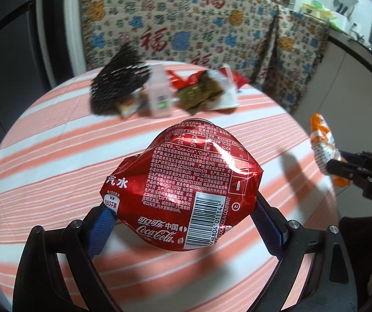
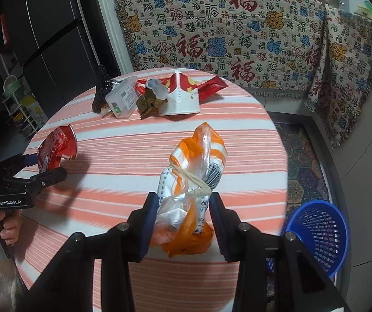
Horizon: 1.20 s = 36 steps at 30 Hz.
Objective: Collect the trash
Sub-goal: 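Carry the Coca-Cola can and snack wrapper to the blue wastebasket and release both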
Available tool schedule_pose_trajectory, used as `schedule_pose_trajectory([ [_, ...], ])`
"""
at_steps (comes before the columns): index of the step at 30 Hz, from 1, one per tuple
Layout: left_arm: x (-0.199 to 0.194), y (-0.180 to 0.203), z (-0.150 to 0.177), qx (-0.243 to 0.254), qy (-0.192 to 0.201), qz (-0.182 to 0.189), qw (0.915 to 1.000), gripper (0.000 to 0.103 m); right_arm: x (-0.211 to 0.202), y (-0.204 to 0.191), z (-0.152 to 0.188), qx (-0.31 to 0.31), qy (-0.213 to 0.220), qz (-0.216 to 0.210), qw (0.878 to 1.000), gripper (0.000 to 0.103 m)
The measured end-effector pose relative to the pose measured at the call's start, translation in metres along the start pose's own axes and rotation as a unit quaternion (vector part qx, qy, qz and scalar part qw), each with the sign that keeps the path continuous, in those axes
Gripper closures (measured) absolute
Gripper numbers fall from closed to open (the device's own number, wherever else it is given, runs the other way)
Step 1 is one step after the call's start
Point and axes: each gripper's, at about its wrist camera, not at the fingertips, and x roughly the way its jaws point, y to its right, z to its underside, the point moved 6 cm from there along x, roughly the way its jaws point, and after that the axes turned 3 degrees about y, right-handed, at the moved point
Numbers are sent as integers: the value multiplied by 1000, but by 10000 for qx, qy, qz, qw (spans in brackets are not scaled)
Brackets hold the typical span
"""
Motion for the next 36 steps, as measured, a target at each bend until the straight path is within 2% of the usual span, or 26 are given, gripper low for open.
schedule_pose_trajectory([
  [18, 3, 137, -26, 644, 82, 700, 9954, 8, -56, 81, 16, 251, 283, 251, 9990, 62],
  [29, 26, 234, -56, 934, 70, 1479, 9846, 8, -91, 188, 35, 728, 258, 960, 9924, 62],
  [36, 57, 295, -67, 1135, -36, 1860, 9760, 8, -94, 262, 44, 1286, 249, 1184, 9843, 62],
])
